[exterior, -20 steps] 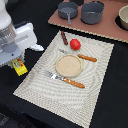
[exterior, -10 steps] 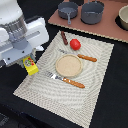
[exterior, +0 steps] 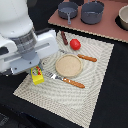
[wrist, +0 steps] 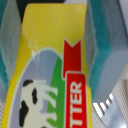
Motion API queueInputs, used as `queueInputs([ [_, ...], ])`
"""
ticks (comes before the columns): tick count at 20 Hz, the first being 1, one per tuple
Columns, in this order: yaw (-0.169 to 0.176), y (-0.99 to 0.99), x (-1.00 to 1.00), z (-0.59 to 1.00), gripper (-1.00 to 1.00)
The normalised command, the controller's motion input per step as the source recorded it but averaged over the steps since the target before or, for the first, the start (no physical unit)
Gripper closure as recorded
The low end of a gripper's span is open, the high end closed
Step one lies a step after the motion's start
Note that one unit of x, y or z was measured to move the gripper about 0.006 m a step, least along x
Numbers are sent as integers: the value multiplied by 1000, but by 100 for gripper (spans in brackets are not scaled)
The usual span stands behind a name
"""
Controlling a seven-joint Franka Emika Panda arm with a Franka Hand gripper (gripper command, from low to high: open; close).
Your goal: Interact with the objects in diverse but meaningful ways.
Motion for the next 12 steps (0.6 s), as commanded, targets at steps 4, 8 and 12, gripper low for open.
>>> queueInputs([
  [4,-22,-165,992,0,100],
  [8,-29,-177,972,0,100],
  [12,-37,-196,957,0,100],
])
